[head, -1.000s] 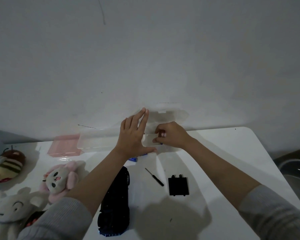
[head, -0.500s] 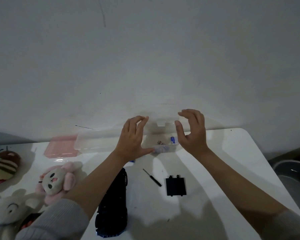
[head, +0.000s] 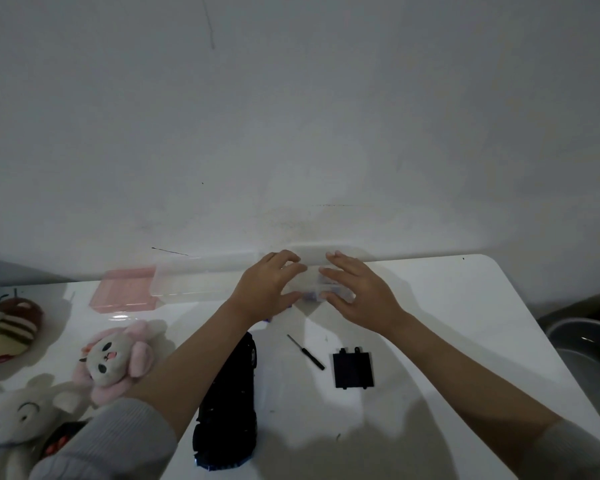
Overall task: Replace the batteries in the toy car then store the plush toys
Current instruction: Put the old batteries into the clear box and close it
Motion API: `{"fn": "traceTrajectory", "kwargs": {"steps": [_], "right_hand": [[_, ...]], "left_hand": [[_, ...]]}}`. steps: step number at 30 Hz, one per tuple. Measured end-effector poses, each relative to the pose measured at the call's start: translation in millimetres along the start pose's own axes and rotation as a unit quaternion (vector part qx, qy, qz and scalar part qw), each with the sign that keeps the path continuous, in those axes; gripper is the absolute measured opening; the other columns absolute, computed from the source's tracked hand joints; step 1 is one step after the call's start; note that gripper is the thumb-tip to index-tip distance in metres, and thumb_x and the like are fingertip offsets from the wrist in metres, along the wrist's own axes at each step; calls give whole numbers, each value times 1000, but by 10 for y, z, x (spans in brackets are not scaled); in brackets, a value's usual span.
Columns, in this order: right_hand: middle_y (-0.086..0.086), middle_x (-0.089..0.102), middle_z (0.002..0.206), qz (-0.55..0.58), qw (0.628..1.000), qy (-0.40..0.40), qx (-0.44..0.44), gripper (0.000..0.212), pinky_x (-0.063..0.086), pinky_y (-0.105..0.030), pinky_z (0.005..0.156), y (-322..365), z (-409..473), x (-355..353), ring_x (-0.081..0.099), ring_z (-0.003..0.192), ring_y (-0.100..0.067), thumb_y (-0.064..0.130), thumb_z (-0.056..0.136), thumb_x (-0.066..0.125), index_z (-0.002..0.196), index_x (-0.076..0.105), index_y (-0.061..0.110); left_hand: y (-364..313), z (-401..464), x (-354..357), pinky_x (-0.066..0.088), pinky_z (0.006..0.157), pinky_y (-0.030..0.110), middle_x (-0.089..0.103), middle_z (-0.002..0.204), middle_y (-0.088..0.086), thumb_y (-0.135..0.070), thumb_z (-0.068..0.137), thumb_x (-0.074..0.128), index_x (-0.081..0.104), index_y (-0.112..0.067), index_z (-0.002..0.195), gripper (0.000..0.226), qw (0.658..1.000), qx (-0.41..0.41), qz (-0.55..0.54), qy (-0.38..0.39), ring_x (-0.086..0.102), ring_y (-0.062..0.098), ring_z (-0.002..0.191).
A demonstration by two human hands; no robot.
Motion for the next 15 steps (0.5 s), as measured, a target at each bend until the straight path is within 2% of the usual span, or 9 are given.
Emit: {"fn": "traceTrajectory", "kwargs": {"steps": [4, 9, 13, 15], "right_hand": [[-10, 59, 131, -10, 1000, -19, 1, 45, 34, -24, 107, -22, 9, 7, 50, 126, -19, 44, 82, 61, 112, 67, 12], [-11, 61, 127, -10, 1000, -27, -8, 38, 40, -33, 104, -88, 49, 12, 53, 123, -21, 37, 80, 66, 108, 69, 11], [-10, 62, 127, -20, 999, -24, -13, 37, 41, -35, 104, -68, 46, 6, 54, 122, -22, 38, 82, 63, 107, 69, 11], [-9, 62, 127, -38, 999, -11, -13, 37, 41, -35, 103, -42, 48, 6, 53, 123, -20, 39, 84, 60, 108, 68, 12]], "left_hand": [[32, -10, 13, 59, 63, 38, 68, 108, 12, -21, 60, 86, 68, -12, 106, 50, 1000, -4, -13, 28, 68, 31, 91], [29, 27, 3, 59, 64, 36, 70, 101, 11, -23, 58, 88, 71, -11, 102, 49, 1000, -11, -9, 12, 68, 30, 86], [36, 7, -10, 59, 64, 38, 69, 101, 10, -24, 60, 86, 71, -12, 103, 48, 1000, -18, -4, 8, 68, 29, 87], [12, 38, -32, 58, 74, 44, 67, 106, 9, -25, 64, 84, 69, -13, 107, 48, 999, -28, 5, 23, 66, 30, 91]]}}
Point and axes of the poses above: each hand's wrist, its own z-axis towards the middle knuckle, its own x-axis out of the palm, y = z × x, the point moved 10 cm from there along z, towards the middle knuckle
